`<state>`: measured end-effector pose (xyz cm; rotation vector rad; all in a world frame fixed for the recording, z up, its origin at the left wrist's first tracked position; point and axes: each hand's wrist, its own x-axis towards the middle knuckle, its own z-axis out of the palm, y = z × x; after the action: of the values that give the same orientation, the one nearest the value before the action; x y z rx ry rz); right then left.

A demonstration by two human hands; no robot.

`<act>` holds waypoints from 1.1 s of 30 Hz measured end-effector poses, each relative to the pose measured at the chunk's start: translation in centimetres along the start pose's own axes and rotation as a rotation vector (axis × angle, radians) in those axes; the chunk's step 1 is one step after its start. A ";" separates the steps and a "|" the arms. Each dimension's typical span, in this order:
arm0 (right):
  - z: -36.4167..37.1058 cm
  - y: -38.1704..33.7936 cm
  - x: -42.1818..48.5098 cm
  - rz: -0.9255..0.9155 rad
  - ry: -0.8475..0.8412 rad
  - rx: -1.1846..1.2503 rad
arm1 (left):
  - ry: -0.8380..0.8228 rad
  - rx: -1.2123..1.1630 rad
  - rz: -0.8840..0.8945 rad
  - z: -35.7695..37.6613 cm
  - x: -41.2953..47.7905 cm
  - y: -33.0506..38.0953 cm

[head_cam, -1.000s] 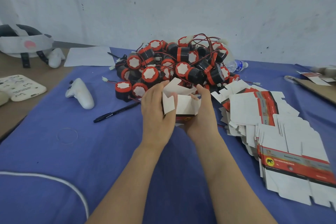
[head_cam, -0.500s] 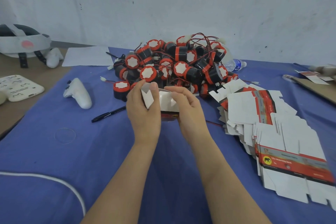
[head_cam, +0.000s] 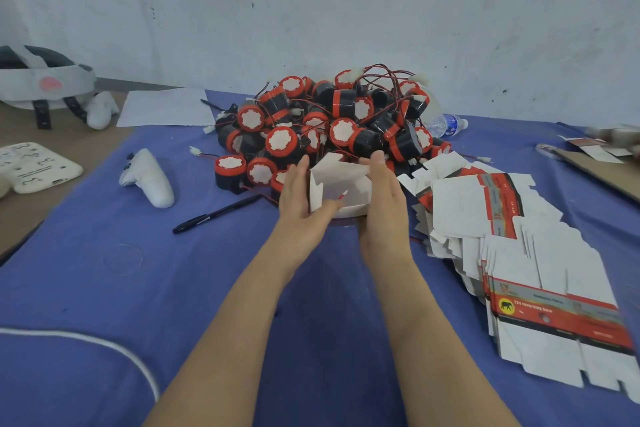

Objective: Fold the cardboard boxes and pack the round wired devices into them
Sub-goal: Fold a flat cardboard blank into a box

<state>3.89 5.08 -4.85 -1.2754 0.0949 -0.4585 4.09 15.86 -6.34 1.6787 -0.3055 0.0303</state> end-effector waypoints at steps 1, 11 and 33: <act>-0.1 -0.2 0.1 0.037 0.012 0.019 | -0.017 0.016 0.011 0.0 -0.2 0.1; -1.5 -0.9 0.5 0.161 -0.092 0.104 | -0.155 0.178 0.016 -1.0 -0.3 -0.3; -1.3 -0.2 0.2 0.187 -0.305 -0.142 | 0.247 -0.048 -0.042 0.5 -0.1 0.6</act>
<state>3.58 3.77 -5.03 -1.4476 -0.0116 -0.0950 3.81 15.34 -5.84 1.6135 -0.0842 0.1966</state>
